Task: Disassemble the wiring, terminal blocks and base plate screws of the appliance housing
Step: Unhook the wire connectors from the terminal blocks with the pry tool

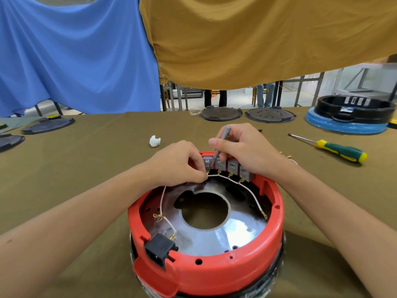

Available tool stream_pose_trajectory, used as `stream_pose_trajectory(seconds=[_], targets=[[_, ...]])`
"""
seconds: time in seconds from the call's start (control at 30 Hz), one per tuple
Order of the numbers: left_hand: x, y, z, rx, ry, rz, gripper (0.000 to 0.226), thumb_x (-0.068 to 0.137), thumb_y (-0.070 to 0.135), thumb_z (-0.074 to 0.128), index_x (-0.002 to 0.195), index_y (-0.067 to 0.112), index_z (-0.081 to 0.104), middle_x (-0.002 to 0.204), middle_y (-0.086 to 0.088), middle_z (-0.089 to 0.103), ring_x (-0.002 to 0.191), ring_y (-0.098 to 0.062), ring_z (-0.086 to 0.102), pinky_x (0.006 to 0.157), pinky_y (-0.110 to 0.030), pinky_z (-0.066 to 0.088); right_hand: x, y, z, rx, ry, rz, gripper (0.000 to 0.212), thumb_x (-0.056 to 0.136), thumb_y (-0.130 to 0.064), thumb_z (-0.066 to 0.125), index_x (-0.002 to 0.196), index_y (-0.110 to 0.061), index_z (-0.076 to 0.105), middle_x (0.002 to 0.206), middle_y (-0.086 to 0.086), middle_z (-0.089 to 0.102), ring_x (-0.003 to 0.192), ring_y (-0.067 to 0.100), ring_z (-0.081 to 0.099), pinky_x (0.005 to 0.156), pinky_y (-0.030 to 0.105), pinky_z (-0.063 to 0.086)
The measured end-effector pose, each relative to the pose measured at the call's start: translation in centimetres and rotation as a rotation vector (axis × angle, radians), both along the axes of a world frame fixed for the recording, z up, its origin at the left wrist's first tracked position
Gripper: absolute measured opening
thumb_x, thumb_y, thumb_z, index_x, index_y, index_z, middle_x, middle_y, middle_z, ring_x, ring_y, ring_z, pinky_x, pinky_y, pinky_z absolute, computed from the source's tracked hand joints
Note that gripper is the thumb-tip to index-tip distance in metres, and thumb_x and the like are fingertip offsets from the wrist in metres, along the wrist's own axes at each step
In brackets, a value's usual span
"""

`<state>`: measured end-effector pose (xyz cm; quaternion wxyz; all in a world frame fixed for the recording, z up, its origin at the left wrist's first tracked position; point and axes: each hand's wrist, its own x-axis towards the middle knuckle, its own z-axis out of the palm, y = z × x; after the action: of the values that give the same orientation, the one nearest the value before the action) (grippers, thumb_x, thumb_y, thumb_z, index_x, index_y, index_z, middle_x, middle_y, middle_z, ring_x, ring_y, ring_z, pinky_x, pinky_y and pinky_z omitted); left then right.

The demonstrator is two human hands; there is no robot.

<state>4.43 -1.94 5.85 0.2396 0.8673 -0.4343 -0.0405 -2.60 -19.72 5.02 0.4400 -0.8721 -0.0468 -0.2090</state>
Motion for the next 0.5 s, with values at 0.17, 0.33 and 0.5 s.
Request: stream_pose_trajectory(seconds=[0.17, 0.33, 0.5], targets=[[-0.06, -0.02, 0.04, 0.0, 0.0, -0.002, 0.009, 0.076, 0.021, 0.076, 0.067, 0.025, 0.077, 0.091, 0.011, 0.068, 0.087, -0.005, 0.062, 0.086, -0.036, 0.051, -0.03, 0.0, 0.13, 0.012, 0.015, -0.001, 0.025, 0.096, -0.032, 0.065, 0.078, -0.016, 0.066, 0.059, -0.002, 0.067, 0.057, 0.012, 0.058, 0.068, 0.04, 0.052], [-0.05, 0.01, 0.04, 0.0, -0.006, 0.0, 0.007, 0.077, 0.022, 0.077, 0.069, 0.024, 0.077, 0.092, 0.012, 0.067, 0.088, -0.005, 0.061, 0.088, -0.037, 0.051, -0.56, 0.23, 0.12, -0.066, -0.112, -0.039, 0.025, 0.096, -0.029, 0.064, 0.077, -0.013, 0.065, 0.062, 0.0, 0.067, 0.058, 0.016, 0.061, 0.063, 0.03, 0.05], [-0.17, -0.04, 0.08, 0.004, -0.007, 0.009, 0.007, 0.077, 0.023, 0.077, 0.07, 0.024, 0.077, 0.093, 0.011, 0.068, 0.088, -0.006, 0.062, 0.088, -0.038, 0.051, -0.75, 0.41, 0.28, -0.105, -0.117, -0.009, 0.025, 0.096, -0.028, 0.065, 0.076, -0.013, 0.066, 0.061, -0.001, 0.066, 0.062, 0.018, 0.063, 0.069, 0.036, 0.051]])
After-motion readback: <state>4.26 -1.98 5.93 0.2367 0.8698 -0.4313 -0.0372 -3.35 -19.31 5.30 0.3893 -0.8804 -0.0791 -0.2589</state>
